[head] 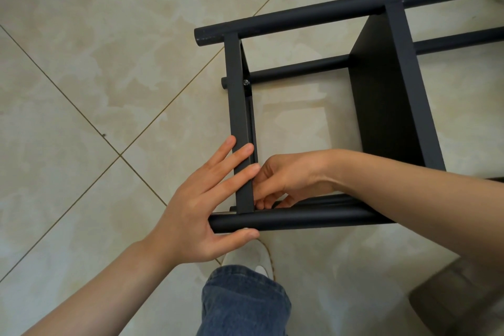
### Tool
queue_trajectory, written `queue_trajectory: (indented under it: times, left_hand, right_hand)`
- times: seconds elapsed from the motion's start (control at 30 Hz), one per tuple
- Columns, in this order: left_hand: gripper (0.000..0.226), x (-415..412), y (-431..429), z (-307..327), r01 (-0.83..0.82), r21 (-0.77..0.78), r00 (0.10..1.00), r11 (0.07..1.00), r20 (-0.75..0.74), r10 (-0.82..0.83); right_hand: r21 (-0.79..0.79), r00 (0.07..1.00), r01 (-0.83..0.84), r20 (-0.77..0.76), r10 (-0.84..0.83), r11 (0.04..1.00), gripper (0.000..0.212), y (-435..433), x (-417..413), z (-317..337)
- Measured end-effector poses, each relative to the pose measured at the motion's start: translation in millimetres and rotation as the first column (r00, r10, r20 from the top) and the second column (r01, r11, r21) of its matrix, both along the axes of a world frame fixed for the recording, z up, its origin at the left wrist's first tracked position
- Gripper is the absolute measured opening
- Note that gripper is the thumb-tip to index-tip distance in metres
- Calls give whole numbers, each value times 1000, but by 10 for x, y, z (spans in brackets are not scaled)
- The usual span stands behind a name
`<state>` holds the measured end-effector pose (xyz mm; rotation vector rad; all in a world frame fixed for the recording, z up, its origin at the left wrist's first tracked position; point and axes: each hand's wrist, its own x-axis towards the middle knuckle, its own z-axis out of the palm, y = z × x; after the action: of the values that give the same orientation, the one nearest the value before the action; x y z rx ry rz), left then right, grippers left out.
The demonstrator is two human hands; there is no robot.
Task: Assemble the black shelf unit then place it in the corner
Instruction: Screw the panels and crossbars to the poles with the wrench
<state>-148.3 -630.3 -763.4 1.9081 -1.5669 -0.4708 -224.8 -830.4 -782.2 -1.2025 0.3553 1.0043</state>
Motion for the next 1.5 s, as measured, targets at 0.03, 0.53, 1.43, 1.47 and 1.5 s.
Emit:
queue_trajectory:
  times: [0.03, 0.53, 1.43, 1.47, 1.5]
  left_hand:
    - [79, -1, -1, -2, 1, 0, 1000, 1000, 1, -1]
    - [75, -8, -3, 10, -2, -2, 1000, 1000, -1, 2]
    - [76, -19, -9, -2, 1, -1, 1000, 1000, -9, -1]
    - [76, -18, -9, -2, 0, 0, 1000, 1000, -8, 0]
    - [76, -18, -9, -4, 0, -1, 1000, 1000, -9, 0]
  right_hand:
    - [-7, 1000, -1, -3, 1, 1000, 27, 11, 0, 0]
    - [4, 999, 19, -29, -18, 1000, 14, -36, 6, 45]
    - [-15, 999, -36, -31, 36, 999, 22, -53, -10, 82]
    - [-18, 999, -42, -29, 41, 999, 21, -64, -10, 81]
    - [-22, 999, -47, -27, 46, 999, 21, -67, -9, 77]
